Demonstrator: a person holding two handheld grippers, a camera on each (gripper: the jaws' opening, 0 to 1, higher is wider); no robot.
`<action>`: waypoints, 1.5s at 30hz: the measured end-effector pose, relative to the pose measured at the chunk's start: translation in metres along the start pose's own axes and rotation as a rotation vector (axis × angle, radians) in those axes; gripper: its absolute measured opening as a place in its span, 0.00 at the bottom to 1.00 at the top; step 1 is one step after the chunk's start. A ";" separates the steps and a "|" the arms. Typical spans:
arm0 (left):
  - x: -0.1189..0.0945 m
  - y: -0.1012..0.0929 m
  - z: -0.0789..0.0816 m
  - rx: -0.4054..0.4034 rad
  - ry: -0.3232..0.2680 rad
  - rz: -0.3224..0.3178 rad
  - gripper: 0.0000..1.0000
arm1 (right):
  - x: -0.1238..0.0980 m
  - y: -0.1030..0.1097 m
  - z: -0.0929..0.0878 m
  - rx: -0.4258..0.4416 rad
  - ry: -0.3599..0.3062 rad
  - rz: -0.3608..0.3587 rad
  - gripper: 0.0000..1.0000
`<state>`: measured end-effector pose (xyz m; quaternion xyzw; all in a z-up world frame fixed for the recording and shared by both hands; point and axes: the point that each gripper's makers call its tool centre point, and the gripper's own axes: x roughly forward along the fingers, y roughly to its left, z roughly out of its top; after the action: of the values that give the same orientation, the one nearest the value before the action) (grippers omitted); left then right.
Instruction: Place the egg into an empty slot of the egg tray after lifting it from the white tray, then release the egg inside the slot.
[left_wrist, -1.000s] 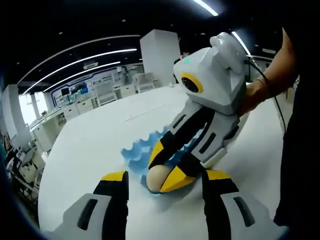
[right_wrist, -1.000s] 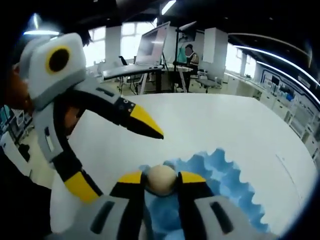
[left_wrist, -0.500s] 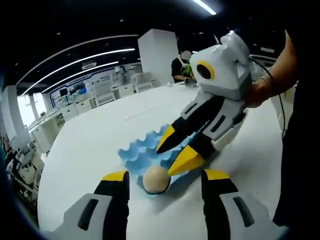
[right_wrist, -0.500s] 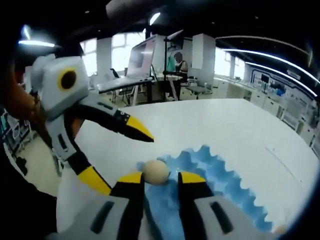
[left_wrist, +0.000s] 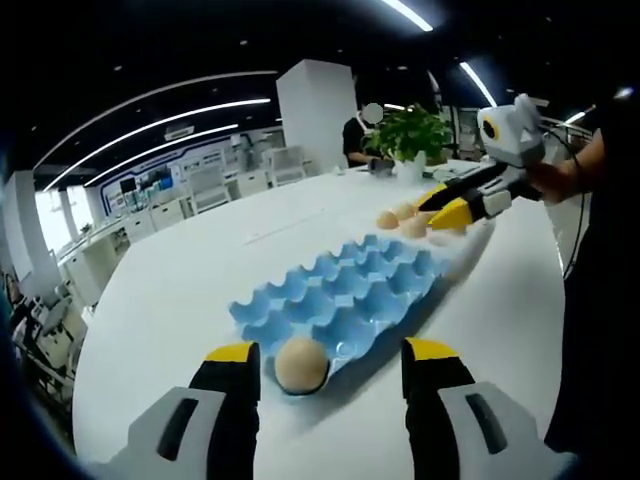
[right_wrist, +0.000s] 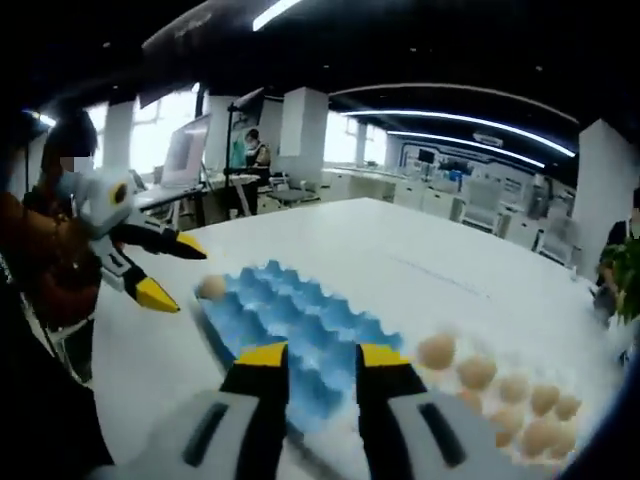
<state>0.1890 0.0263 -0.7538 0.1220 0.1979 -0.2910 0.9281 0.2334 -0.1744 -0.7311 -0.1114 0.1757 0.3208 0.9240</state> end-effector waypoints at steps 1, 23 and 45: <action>0.001 0.000 0.000 0.000 0.000 0.000 0.56 | -0.008 -0.012 -0.005 0.009 0.005 -0.042 0.26; 0.003 0.004 0.007 0.003 -0.009 0.008 0.55 | -0.027 -0.056 -0.069 0.065 0.121 -0.186 0.26; 0.003 0.003 0.005 -0.003 -0.007 0.013 0.53 | -0.023 -0.058 -0.065 0.052 0.120 -0.157 0.22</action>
<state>0.1943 0.0257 -0.7497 0.1208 0.1944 -0.2853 0.9307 0.2371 -0.2526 -0.7756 -0.1198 0.2298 0.2353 0.9367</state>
